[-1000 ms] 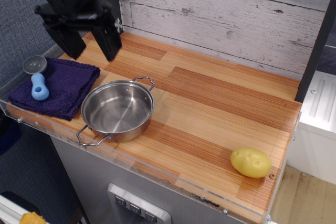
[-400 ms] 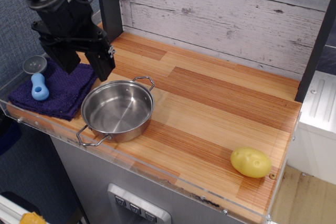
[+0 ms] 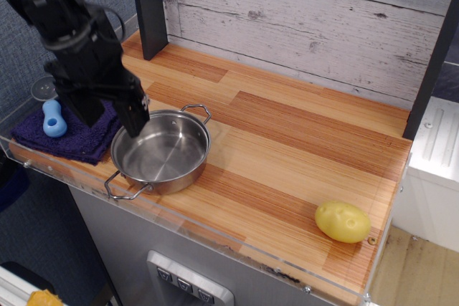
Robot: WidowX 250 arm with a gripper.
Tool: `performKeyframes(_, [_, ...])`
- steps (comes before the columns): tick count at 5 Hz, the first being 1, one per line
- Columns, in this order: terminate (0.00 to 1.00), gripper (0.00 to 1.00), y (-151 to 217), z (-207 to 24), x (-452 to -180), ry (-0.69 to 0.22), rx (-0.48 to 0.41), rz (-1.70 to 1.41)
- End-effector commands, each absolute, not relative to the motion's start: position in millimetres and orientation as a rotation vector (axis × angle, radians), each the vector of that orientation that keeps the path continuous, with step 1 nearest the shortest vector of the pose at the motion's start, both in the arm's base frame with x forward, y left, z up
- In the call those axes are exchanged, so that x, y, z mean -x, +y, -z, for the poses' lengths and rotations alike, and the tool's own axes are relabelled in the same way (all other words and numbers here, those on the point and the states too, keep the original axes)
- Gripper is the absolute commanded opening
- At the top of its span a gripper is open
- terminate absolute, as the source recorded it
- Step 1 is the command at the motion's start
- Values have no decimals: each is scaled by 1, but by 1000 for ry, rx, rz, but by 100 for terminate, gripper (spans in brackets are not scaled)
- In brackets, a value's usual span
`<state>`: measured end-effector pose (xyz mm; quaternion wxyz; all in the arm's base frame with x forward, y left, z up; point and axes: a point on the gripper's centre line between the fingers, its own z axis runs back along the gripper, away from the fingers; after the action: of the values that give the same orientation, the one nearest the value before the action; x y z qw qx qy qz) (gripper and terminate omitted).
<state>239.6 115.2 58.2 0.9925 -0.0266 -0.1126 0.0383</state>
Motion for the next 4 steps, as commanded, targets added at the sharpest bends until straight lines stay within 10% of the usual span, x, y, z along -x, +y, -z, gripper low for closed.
performKeyframes(1, [0, 100, 128, -36, -250, -215, 31, -88])
performKeyframes(2, [0, 100, 120, -30, -256, -209, 30, -69])
performKeyframes(3, [0, 0, 112, -28, -255, -223, 15, -56])
performKeyframes(4, [0, 0, 109, -28, -254, -226, 14, -53])
